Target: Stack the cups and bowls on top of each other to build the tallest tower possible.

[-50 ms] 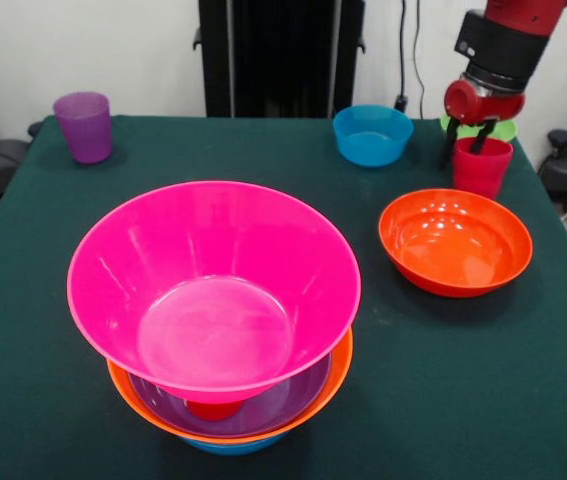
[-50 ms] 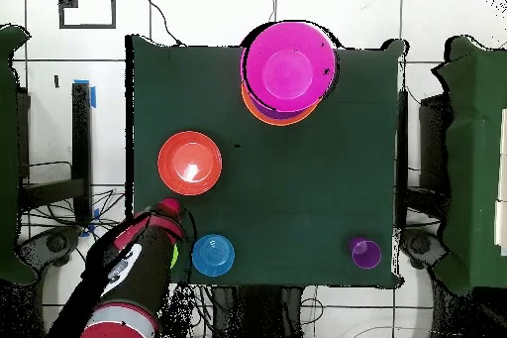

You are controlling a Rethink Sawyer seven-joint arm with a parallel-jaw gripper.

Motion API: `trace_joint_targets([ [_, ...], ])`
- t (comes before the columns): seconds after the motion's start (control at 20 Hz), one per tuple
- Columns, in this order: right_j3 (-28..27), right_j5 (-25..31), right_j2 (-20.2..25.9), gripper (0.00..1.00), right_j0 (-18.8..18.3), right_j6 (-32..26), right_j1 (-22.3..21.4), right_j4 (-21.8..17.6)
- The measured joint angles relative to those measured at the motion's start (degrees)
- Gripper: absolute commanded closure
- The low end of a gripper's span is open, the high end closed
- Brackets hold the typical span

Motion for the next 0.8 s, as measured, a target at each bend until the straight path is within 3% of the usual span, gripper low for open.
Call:
trace_joint_targets([
  [0.8, -0.01, -2.02, -2.6, 0.0, 1.85, 1.28, 1.89, 0.45],
])
